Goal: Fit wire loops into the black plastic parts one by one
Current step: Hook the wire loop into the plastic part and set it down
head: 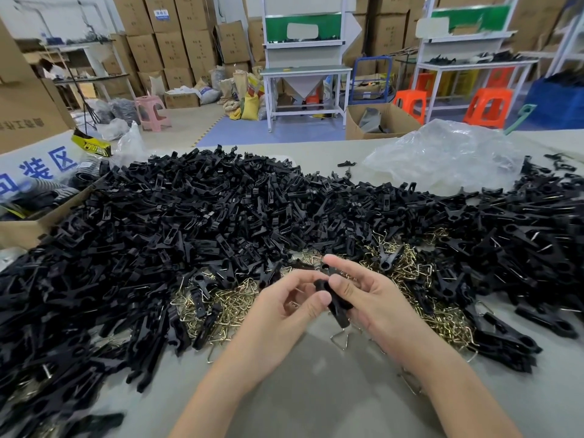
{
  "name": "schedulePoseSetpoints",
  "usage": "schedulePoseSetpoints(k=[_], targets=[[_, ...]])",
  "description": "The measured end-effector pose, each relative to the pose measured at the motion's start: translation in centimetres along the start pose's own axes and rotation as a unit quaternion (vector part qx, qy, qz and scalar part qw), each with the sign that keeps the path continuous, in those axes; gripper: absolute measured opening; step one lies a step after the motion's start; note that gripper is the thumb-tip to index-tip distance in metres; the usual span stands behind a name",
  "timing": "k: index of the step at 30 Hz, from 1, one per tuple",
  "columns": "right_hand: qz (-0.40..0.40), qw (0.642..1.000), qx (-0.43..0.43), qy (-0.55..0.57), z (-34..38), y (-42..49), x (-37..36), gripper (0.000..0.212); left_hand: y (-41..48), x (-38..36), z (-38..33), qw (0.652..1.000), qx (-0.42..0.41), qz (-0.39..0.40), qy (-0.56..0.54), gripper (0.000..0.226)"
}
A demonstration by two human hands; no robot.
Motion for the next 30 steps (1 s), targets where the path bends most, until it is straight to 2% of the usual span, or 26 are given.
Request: schedulePoseSetpoints(k=[2, 4, 6, 8, 10, 11, 12, 16, 18, 22, 26, 30], targets=[[-0.018, 0.999, 0.035, -0.032, 0.8, 0.0, 0.5, 0.05, 0.0, 0.5, -0.1, 1.0, -0.01, -0.019, 0.021, 0.014], [-0.076, 0.979, 0.126, -0.138, 2.6, -0.3, 2.0, 0.035, 0.2, 1.4, 0.1, 0.998, -0.001, -0.056, 0.023, 0.013], [-0.164, 0.916, 0.228, -0.286, 4.6, -1.2, 3.6, 0.025, 0.5, 2.9, 0.6, 0.993, 0.013, -0.119, 0.014, 0.011], [-0.191, 0.828, 0.273, -0.451, 5.3, -1.6, 3.4, 0.028, 0.7, 4.4, 1.1, 0.982, 0.028, -0.187, 0.006, 0.01], [-0.144, 0.745, 0.23, -0.609, 3.3, -0.9, 2.3, 0.042, 0.6, 5.4, 1.7, 0.973, 0.045, -0.224, 0.002, 0.01], [-0.126, 0.715, 0.204, -0.656, 2.2, -0.5, 2.2, 0.049, 0.6, 5.5, 1.8, 0.972, 0.05, -0.231, 0.003, 0.011], [-0.117, 0.706, 0.19, -0.672, 1.6, -0.3, 2.2, 0.051, 0.6, 5.5, 1.9, 0.971, 0.053, -0.234, 0.005, 0.011], [-0.132, 0.743, 0.213, -0.621, 2.3, -0.4, 2.5, 0.03, 0.5, 4.9, 1.8, 0.973, 0.047, -0.224, 0.008, 0.01], [-0.134, 0.743, 0.218, -0.619, 2.5, -0.3, 2.5, 0.025, 0.5, 4.6, 1.8, 0.975, 0.048, -0.217, 0.012, 0.01], [-0.119, 0.733, 0.228, -0.63, 2.8, -0.6, 1.9, 0.031, 0.5, 4.4, 1.8, 0.977, 0.052, -0.207, 0.012, 0.011], [-0.143, 0.773, 0.263, -0.56, 4.3, -1.6, 1.8, 0.036, 0.5, 4.3, 1.7, 0.978, 0.048, -0.203, 0.012, 0.011], [-0.174, 0.799, 0.287, -0.499, 5.3, -2.0, 2.2, 0.031, 0.5, 4.1, 1.7, 0.979, 0.05, -0.196, 0.007, 0.011]])
Point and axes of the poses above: each hand's wrist, its own y-axis towards the middle knuckle, its own x-axis out of the back of the hand, z = x × y, the point moved 10 cm from there along y, towards the middle knuckle, and after that the axes turned 9 degrees about -z, right-handed, at the moved point
